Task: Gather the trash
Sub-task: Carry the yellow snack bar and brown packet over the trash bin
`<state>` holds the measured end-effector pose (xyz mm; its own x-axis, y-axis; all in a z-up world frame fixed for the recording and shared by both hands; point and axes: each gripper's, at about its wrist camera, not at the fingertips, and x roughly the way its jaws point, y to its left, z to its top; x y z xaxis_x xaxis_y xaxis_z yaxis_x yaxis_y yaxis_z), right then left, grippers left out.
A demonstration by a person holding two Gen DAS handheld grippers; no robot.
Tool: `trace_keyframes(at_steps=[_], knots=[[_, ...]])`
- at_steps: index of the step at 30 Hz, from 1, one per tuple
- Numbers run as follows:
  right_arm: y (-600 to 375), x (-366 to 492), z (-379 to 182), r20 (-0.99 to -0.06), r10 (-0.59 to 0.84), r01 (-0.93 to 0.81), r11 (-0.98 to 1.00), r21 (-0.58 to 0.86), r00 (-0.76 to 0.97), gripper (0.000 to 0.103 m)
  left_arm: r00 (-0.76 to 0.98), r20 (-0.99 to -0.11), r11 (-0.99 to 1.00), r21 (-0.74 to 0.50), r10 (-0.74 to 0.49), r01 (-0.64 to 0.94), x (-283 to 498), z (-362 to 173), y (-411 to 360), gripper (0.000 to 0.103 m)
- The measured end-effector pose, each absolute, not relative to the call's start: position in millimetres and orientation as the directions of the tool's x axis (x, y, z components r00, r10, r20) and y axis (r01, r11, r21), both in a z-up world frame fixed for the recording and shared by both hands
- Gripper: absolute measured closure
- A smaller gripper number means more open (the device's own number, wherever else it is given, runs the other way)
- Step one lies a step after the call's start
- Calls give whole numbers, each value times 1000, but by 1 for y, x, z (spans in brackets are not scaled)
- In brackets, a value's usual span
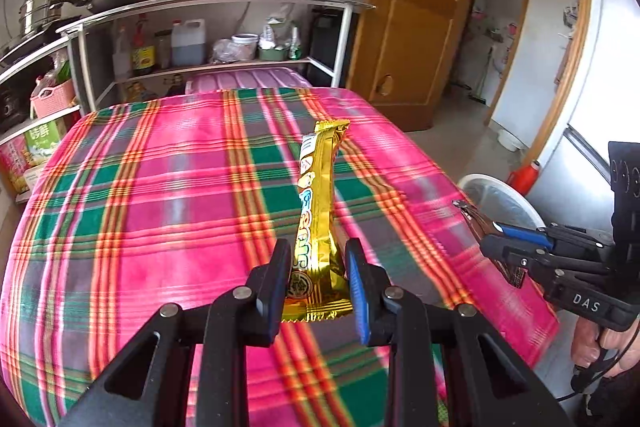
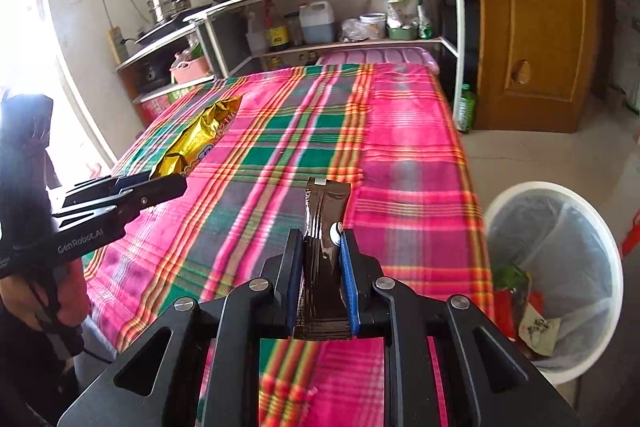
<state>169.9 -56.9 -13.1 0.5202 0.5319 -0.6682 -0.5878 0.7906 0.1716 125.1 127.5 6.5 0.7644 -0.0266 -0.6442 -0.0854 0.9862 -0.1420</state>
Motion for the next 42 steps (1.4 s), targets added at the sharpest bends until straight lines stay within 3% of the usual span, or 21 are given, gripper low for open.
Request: trace_keyframes(at_steps=[22, 42], knots=[[-172, 161, 6, -611, 456, -425, 881, 208, 647, 84, 771, -608, 981, -148, -190, 125, 148, 30, 11, 74], [-237, 186, -14, -632, 379, -296, 925, 238, 676, 84, 726, -620, 955, -169, -297, 245, 189, 18, -55, 74]])
